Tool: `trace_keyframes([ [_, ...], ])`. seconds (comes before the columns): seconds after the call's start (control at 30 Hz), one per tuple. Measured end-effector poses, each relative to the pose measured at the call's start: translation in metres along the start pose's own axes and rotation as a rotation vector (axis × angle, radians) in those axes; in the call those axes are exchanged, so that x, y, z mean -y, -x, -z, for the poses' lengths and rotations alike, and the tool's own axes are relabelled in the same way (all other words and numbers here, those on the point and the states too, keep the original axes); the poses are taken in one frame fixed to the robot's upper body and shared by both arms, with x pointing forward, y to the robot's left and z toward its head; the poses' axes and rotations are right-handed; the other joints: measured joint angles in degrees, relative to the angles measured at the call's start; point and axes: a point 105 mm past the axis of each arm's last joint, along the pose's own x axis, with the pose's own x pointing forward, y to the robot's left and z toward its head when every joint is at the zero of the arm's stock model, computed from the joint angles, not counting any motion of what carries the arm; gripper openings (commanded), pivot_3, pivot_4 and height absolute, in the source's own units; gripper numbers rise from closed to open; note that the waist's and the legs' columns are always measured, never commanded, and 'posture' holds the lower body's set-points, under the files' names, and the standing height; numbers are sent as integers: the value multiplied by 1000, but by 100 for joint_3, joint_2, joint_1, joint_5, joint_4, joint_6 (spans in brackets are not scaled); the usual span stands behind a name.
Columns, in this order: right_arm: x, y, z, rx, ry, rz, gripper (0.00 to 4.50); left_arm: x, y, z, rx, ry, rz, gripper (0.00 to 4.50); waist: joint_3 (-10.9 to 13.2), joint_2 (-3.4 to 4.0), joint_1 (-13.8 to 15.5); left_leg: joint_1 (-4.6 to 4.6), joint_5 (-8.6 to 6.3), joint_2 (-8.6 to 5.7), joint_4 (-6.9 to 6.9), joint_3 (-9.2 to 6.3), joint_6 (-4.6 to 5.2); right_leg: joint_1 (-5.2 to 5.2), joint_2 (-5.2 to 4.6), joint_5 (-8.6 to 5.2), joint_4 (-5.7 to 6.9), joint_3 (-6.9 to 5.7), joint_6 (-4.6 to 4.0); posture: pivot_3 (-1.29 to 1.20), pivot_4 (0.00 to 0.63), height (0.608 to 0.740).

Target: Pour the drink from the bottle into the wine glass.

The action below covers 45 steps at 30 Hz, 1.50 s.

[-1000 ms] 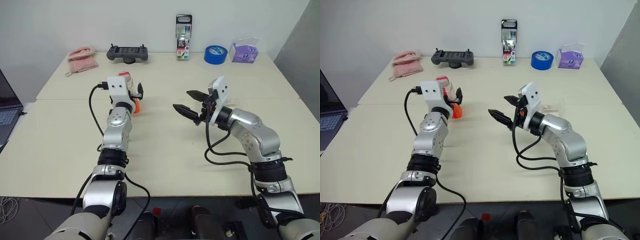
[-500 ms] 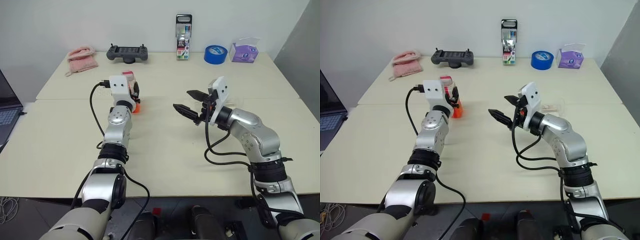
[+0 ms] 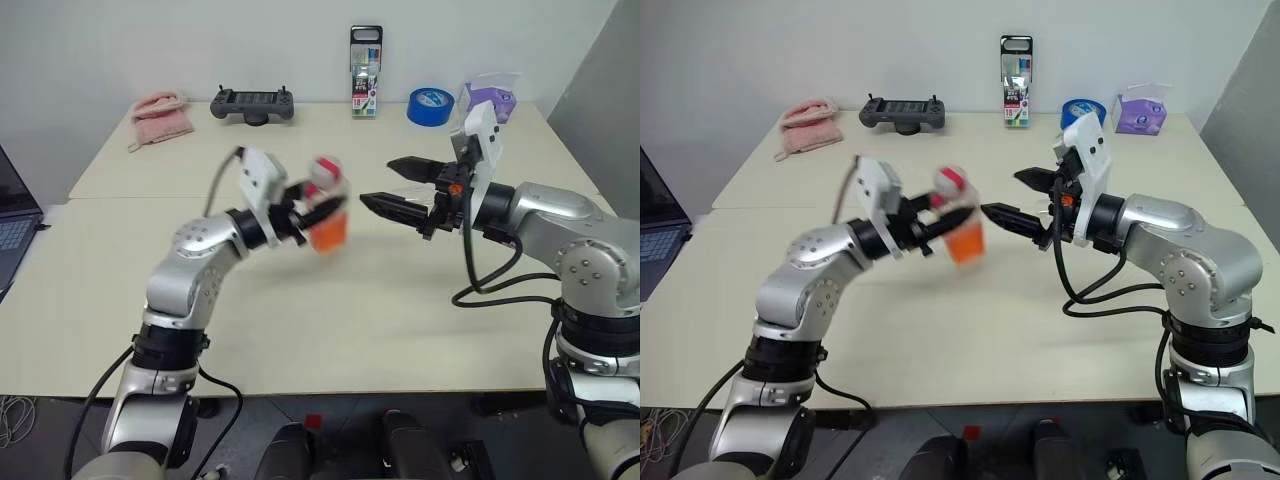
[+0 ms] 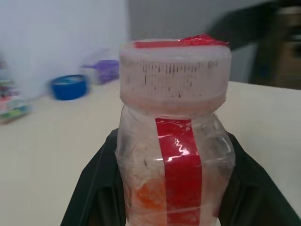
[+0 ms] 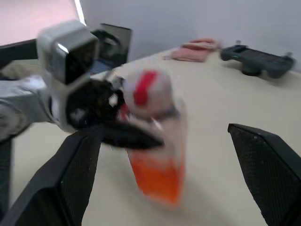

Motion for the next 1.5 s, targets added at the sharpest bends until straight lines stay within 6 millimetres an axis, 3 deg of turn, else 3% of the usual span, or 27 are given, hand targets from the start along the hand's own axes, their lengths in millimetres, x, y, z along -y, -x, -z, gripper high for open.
trace_keyframes([
  [0.1,-15,-2,-4,-21,-5,-76,4500,19,-7,3,-11,-1,76,1870,0,0,5,29,-1,-7,-1,2,1,32,6,-1,-10,-3,0,0,150,740],
  [0.4,-7,-7,6,-75,-20,5,4500,24,-13,-1,28,10,57,1869,0,0,5,29,-1,-5,-2,0,1,33,9,-1,-12,-3,0,0,150,740],
  [0.5,-3,-9,6,-67,-21,37,3928,22,-13,-3,40,23,42,1869,0,0,6,29,-1,-5,-1,1,1,33,9,-1,-11,-2,0,0,150,740],
  [0.67,0,-15,7,-42,-39,59,2114,19,-14,-2,41,42,12,1869,0,0,3,29,-1,-5,-3,0,1,32,9,-1,-11,-3,0,0,150,740],
  [0.7,0,-15,7,-42,-40,61,1966,19,-14,-2,40,42,11,1869,0,0,6,29,-1,-5,-2,-1,1,32,9,-1,-11,-3,0,0,150,740],
  [0.93,1,-18,10,-23,-91,36,1970,18,-11,0,28,59,5,1869,0,0,5,28,-1,-6,-2,0,1,33,8,-1,-13,-3,0,0,150,740],
  [1.13,-8,23,14,-21,-49,-305,1970,53,-14,-6,36,78,183,1841,4,-4,19,31,-6,-16,7,7,10,46,3,-1,-24,-1,3,0,150,740],
  [1.4,-2,27,14,-137,114,-470,1969,61,-18,-3,15,80,213,1838,4,-3,-46,54,-7,3,-6,10,11,48,33,-4,-15,1,1,0,150,740],
  [1.5,-1,27,16,-137,101,-499,2977,61,-18,-1,7,89,213,1834,4,-4,-20,49,-7,0,-3,9,11,48,26,-3,-17,1,0,0,150,740],
])
